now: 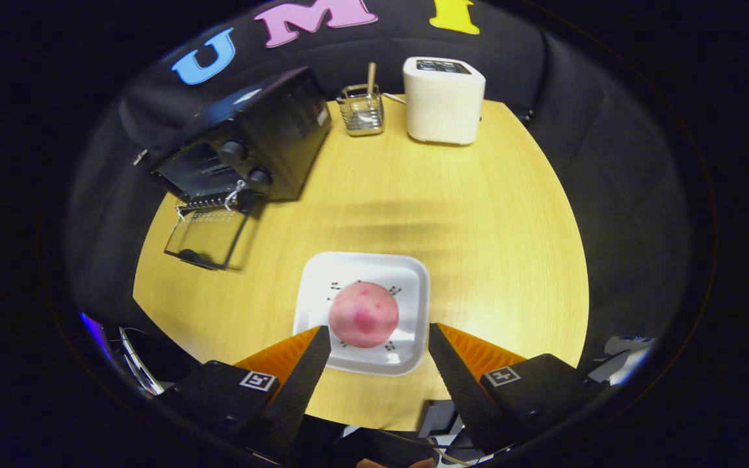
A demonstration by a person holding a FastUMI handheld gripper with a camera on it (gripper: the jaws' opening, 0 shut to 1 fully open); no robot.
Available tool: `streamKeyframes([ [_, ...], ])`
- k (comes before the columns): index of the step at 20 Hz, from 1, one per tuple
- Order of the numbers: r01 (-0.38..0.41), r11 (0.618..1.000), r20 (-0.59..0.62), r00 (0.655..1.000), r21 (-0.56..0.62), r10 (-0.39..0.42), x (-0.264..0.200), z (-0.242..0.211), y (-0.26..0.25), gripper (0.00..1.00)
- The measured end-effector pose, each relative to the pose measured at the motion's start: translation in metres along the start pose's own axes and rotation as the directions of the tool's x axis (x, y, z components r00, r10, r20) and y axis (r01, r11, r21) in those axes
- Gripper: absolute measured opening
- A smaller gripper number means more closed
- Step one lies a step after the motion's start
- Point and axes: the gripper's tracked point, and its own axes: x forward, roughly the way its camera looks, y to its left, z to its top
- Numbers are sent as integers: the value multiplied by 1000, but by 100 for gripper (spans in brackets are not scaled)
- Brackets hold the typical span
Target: Open the toaster oven, put the food inside, and close the toaster oven door.
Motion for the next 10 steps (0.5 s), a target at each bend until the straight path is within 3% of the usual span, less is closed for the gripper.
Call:
streamKeyframes([
  [3,-31,996,-82,996,80,37,22,-6,-15,85],
  [5,-41,994,-128,990,104,54,38,-7,-21,83],
  [7,-39,990,-183,981,136,63,49,-11,-26,59],
  [10,-36,992,-210,976,121,61,61,-9,-29,59],
])
